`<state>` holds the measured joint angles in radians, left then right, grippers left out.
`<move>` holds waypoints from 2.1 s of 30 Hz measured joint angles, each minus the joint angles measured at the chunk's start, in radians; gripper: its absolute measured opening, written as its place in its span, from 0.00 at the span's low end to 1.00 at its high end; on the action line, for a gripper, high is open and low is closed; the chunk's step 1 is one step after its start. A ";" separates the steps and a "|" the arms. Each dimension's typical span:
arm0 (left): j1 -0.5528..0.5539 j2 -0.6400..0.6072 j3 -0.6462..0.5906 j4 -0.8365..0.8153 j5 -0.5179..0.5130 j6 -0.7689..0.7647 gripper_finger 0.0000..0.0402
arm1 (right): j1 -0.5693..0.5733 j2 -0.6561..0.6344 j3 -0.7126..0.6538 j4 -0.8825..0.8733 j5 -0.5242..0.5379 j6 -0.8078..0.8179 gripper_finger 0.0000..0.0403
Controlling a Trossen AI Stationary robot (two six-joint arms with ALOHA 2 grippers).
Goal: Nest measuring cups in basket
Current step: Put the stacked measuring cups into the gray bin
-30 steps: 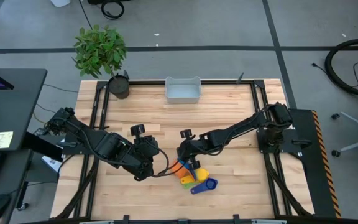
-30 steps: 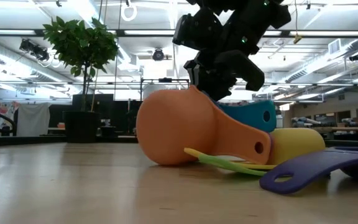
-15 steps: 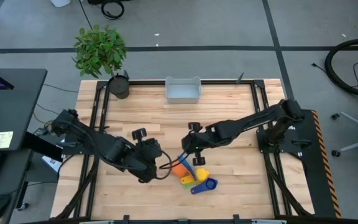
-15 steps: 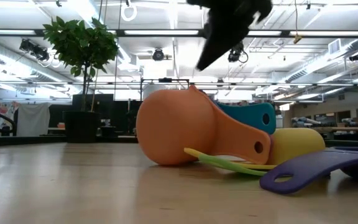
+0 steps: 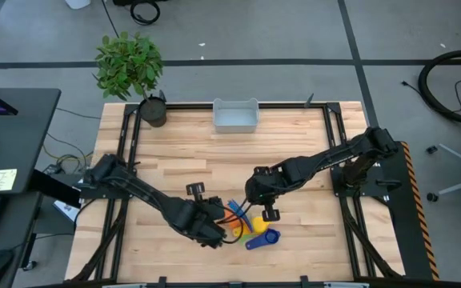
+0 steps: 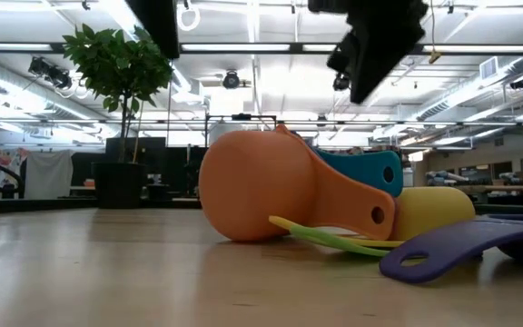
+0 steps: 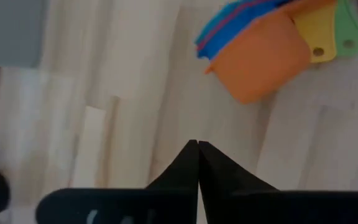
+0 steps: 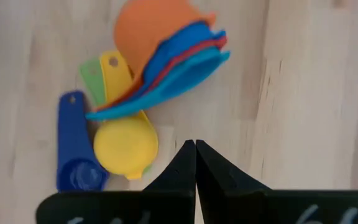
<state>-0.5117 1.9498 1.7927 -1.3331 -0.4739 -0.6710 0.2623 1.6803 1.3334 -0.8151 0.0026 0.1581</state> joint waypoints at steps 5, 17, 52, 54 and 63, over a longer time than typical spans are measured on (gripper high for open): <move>0.005 0.064 0.000 0.046 0.060 -0.010 0.01 | -0.014 0.001 -0.070 0.044 -0.054 0.000 0.01; -0.005 0.154 0.000 0.118 0.005 -0.112 0.00 | -0.058 0.002 -0.182 0.326 -0.136 -0.081 0.01; 0.053 0.281 -0.001 0.279 0.056 -0.041 0.00 | -0.107 0.133 -0.297 0.842 -0.388 -0.046 0.01; 0.064 0.287 -0.001 0.279 0.056 -0.036 0.00 | -0.104 0.133 -0.288 0.840 -0.397 -0.045 0.01; 0.088 0.290 -0.001 0.236 0.028 0.008 0.01 | -0.101 0.122 -0.285 0.823 -0.382 -0.019 0.01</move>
<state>-0.4237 2.2402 1.7916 -1.0973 -0.4457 -0.6631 0.1612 1.8028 1.0489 0.0080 -0.3789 0.1390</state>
